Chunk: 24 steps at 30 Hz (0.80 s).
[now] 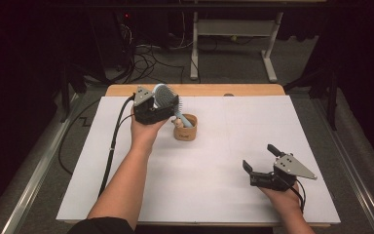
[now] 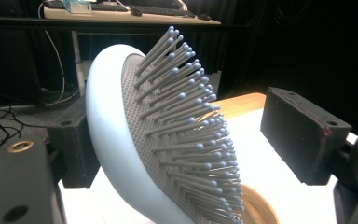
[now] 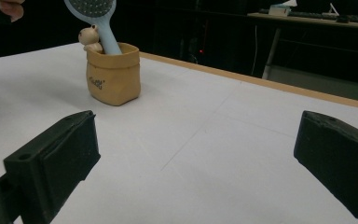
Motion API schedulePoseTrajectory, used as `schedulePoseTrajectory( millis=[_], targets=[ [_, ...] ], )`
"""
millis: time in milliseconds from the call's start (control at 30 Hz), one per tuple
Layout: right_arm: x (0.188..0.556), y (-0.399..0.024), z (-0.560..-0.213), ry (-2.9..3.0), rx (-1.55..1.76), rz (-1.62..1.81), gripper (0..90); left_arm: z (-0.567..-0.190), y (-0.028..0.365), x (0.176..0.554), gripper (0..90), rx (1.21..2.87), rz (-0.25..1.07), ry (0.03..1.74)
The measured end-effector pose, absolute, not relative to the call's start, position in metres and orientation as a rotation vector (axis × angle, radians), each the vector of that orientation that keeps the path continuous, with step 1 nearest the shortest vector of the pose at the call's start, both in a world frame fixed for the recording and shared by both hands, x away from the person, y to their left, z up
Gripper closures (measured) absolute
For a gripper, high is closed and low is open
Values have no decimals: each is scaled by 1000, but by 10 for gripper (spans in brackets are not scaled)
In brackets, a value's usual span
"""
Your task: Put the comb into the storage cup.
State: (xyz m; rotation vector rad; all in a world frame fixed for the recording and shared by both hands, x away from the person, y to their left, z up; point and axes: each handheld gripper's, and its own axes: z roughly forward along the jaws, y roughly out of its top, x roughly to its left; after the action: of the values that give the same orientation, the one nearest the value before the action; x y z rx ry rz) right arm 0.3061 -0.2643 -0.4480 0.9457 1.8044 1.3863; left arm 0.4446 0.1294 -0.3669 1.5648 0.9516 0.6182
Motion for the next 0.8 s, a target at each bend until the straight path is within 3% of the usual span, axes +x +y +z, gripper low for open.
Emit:
schedulePoseTrajectory(
  millis=[800],
  targets=[
    [306,-264,-448,1805,947,1387,1,-369,132,447,1,1587,622,956]
  ],
)
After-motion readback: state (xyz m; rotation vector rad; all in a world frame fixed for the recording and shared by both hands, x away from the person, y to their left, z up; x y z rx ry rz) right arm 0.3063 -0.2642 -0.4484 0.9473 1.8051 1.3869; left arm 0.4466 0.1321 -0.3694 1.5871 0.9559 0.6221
